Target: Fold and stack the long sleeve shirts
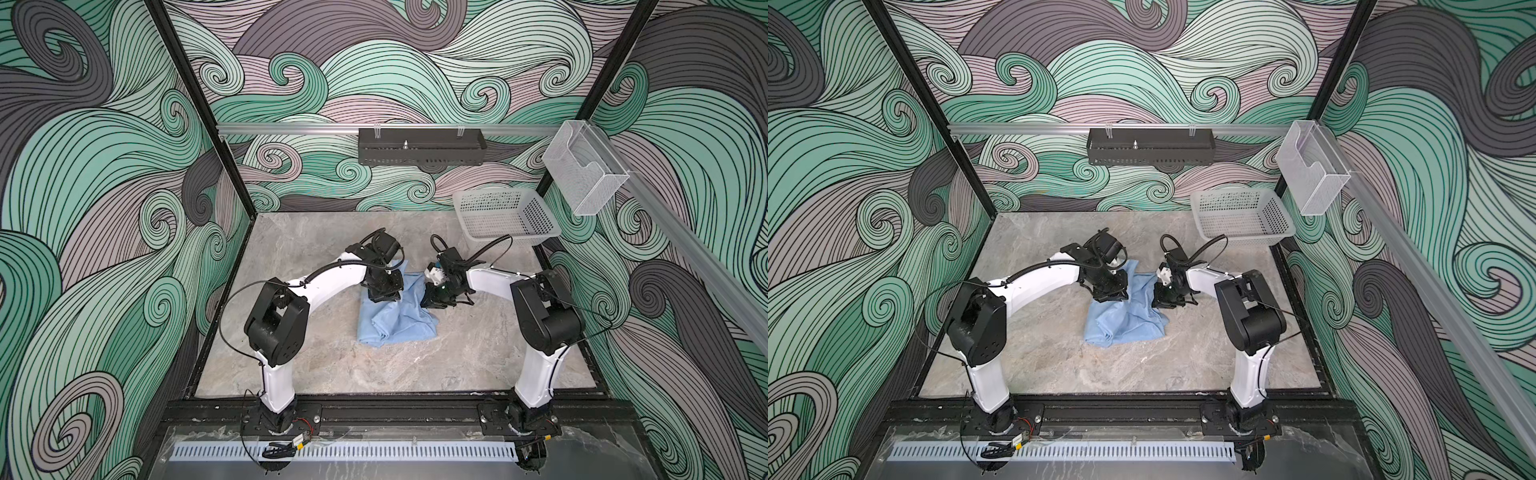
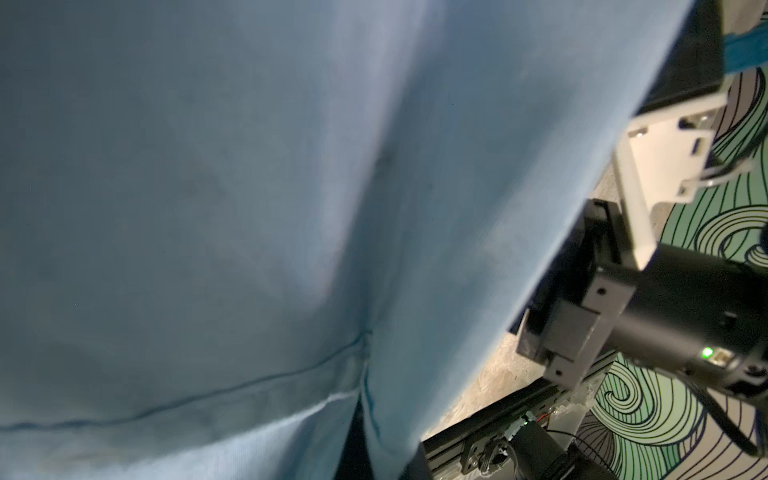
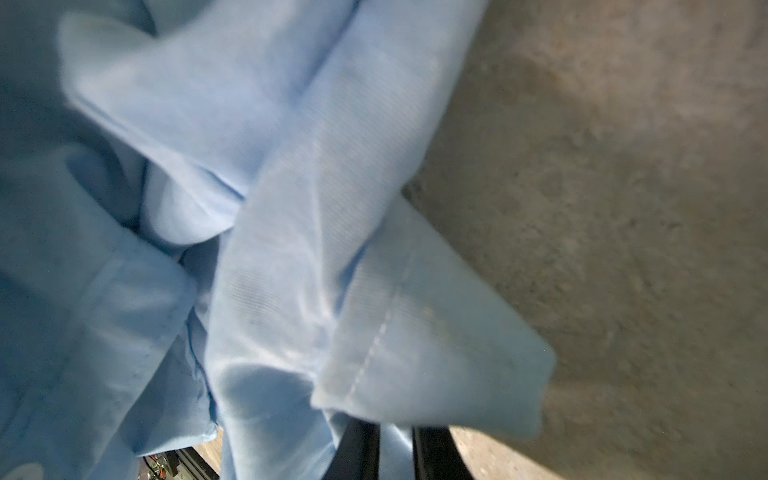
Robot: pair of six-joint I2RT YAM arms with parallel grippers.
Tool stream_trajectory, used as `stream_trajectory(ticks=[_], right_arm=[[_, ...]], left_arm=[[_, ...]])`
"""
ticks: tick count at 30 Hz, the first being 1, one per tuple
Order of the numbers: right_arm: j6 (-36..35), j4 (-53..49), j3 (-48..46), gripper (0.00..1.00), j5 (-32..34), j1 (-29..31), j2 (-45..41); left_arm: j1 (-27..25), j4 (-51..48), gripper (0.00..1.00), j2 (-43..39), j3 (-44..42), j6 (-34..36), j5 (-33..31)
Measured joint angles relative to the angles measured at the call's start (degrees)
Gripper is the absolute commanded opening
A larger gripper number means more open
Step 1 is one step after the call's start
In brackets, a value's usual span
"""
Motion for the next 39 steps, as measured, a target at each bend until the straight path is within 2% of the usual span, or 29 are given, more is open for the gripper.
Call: stream_trajectory(ticks=[10, 17, 20, 24, 29, 32, 39], right_arm=[[0.0, 0.3, -1.3, 0.18, 0.0, 0.0, -1.0], [1.2, -1.9, -4.7, 0.37, 0.5, -1.9, -7.5], [1.4, -2.3, -5.3, 0.39, 0.6, -3.6, -11.0], [1.4, -2.4, -5.6, 0.3, 0.2, -5.2, -12.3], [1.7, -1.3, -6.5, 0.19, -1.7, -5.6, -8.2], [1.9, -0.5, -7.1, 0.17, -2.9, -5.4, -4.9], [1.8, 1.0, -7.4, 0.15, -4.1, -5.2, -4.6]], left_arm=[[-3.3, 5.5, 0.0, 7.5, 4.8, -4.9, 0.2], [-2.8, 6.8, 0.0, 9.4, 4.1, -5.4, 0.2], [-2.3, 7.1, 0.0, 9.4, 4.1, -5.4, 0.2], [-2.2, 7.3, 0.0, 9.4, 4.1, -5.4, 0.2], [-2.4, 7.3, 0.0, 9.4, 4.1, -5.5, 0.5], [-2.7, 7.2, 0.0, 9.4, 4.5, -5.6, 0.6], [-3.6, 7.4, 0.0, 9.4, 6.6, -6.8, 0.9]])
